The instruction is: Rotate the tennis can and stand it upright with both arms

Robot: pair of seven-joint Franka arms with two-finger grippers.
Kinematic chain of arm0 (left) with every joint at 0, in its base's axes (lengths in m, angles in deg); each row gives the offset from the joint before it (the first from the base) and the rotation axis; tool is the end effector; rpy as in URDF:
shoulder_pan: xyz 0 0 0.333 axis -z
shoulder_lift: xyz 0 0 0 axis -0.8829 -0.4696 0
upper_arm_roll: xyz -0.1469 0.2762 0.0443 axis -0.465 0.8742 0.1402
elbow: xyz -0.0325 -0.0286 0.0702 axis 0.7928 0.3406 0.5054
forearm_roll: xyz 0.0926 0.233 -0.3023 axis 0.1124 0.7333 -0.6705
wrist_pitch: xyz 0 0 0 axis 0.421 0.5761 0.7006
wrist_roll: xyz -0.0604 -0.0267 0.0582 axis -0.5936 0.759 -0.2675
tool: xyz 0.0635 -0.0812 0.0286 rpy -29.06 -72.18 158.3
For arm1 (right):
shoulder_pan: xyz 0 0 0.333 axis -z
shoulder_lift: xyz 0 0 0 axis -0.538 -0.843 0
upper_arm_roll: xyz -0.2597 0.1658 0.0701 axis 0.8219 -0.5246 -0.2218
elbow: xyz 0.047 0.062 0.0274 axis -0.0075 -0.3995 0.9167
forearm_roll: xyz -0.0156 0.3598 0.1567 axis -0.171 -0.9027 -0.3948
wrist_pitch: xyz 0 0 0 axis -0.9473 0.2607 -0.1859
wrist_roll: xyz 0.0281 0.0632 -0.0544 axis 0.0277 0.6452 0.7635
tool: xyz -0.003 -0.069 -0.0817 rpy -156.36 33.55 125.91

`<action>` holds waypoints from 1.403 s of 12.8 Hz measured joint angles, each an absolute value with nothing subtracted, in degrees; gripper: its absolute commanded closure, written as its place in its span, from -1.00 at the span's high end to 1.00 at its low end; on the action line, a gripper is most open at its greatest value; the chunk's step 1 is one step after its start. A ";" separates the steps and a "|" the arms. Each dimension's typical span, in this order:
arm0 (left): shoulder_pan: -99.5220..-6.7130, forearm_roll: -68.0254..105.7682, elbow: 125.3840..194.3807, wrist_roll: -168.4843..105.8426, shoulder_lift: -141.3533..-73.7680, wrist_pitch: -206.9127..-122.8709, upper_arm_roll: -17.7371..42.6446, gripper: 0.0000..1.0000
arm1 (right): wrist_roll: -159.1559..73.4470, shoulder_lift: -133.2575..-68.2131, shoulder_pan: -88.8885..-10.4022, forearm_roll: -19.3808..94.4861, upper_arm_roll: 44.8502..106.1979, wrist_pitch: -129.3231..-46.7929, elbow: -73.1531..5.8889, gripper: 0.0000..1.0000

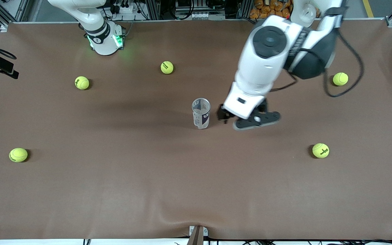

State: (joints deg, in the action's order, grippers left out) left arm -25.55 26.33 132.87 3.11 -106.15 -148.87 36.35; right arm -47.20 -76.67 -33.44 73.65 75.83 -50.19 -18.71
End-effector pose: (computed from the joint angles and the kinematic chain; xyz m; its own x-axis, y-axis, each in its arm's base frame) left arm 0.5852 -0.3675 0.5250 0.9833 0.1701 0.0652 0.1679 -0.9851 0.0380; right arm 0.5264 -0.0432 0.6609 0.9924 -0.0691 -0.1014 -0.0712 -0.9973 -0.0167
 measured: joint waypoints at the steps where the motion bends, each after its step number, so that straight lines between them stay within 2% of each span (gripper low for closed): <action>1: -26.97 26.33 132.87 0.94 -105.71 -147.83 36.40 1.00 | -47.20 -76.67 -33.43 73.65 75.84 -50.19 -18.71 1.00; 5: -34.80 26.35 132.88 -2.88 -104.40 -146.43 35.63 1.00 | -47.20 -76.68 -33.43 73.65 75.85 -50.20 -18.70 1.00; 8: -49.59 26.39 132.91 -10.83 -103.18 -145.79 25.76 1.00 | -47.20 -76.69 -33.44 73.65 75.84 -50.21 -18.71 1.00; 9: -52.76 26.39 132.91 -13.50 -102.79 -144.54 24.24 1.00 | -47.20 -76.69 -33.44 73.65 75.83 -50.21 -18.71 1.00; 14: -59.37 33.03 132.95 -28.84 -98.50 -137.61 24.00 1.00 | -47.20 -76.71 -33.44 73.65 75.84 -50.22 -18.71 1.00; 18: -60.51 32.78 135.44 -32.73 -95.37 -133.65 26.75 1.00 | -47.20 -76.73 -33.45 73.65 75.81 -50.23 -18.71 1.00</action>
